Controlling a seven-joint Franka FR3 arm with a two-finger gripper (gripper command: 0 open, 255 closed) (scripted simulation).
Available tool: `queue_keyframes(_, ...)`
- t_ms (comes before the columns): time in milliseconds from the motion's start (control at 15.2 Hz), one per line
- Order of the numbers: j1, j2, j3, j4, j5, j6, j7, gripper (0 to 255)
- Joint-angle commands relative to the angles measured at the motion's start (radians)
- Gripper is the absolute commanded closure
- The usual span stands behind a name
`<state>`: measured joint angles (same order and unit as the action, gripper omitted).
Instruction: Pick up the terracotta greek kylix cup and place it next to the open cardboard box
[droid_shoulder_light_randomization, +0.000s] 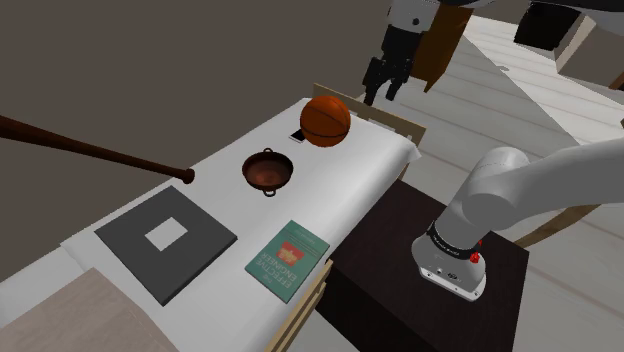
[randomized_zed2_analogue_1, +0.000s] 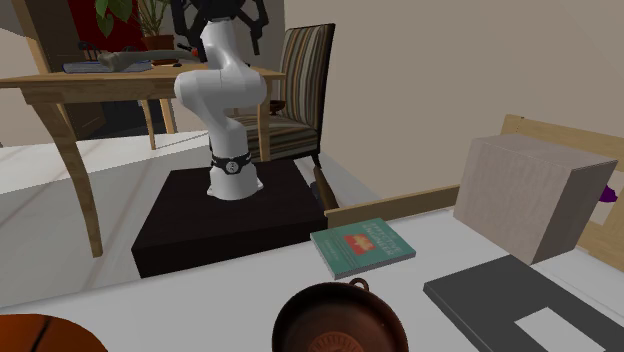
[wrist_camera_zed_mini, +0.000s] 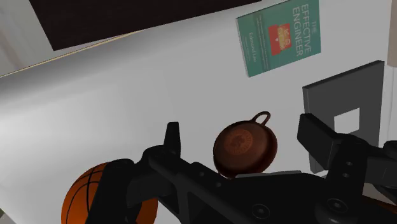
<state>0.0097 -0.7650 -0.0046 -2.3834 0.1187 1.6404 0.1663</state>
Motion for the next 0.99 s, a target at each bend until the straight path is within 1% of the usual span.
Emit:
queue_keyframes(0,0.000,0.000,0.000,0.000,0.000,0.000,0.000,0)
queue_keyframes(462,0.003,0.168,-0.010,-0.079,0.030,0.257,-0.032,0)
queue_keyframes(924,0.017,0.399,-0.023,-0.083,0.078,0.500,-0.077,0)
